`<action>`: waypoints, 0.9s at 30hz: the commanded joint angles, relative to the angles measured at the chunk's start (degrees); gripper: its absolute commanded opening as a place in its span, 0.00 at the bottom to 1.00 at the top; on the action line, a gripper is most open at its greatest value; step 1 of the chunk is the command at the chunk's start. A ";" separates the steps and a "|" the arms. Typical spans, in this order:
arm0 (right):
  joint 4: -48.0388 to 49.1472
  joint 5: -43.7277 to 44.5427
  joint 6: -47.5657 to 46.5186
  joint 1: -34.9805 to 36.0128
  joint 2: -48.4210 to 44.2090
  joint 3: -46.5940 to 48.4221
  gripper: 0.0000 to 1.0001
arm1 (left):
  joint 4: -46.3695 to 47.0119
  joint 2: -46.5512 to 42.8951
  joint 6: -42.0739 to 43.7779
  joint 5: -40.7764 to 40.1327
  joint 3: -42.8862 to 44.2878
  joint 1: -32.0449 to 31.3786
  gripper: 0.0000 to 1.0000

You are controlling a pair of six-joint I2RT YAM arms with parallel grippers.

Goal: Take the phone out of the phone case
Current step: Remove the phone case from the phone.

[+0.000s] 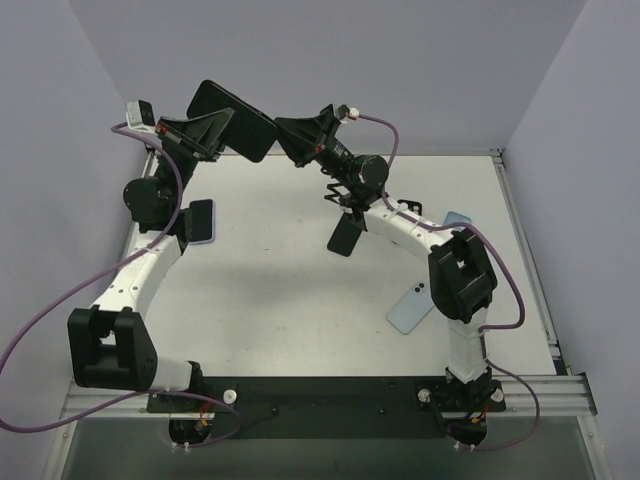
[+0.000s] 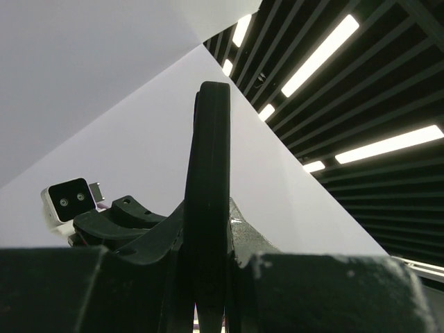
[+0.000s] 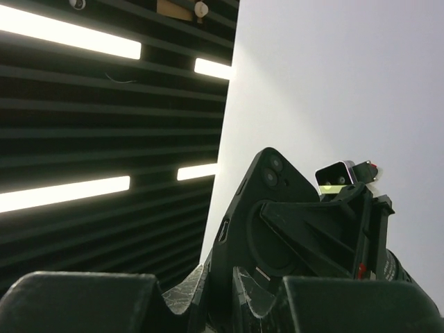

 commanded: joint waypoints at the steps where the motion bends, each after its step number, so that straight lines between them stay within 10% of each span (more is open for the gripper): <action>1: 11.40 6.52 19.18 -1.20 2.11 -0.97 0.00 | 29.56 -6.29 -6.27 10.68 5.24 -5.23 0.00; 7: -11.58 -8.93 -9.40 -2.96 -9.56 -10.20 0.00 | 20.69 -8.40 -1.80 11.29 3.40 -5.40 0.00; 13: -55.76 -10.03 -43.08 -2.17 -20.12 -9.87 0.00 | 16.46 -8.40 -1.17 11.29 2.16 -5.58 0.00; 27: -80.45 -5.97 -64.15 2.22 -17.84 0.59 0.10 | 17.16 -6.29 -3.98 10.86 1.37 -6.37 0.00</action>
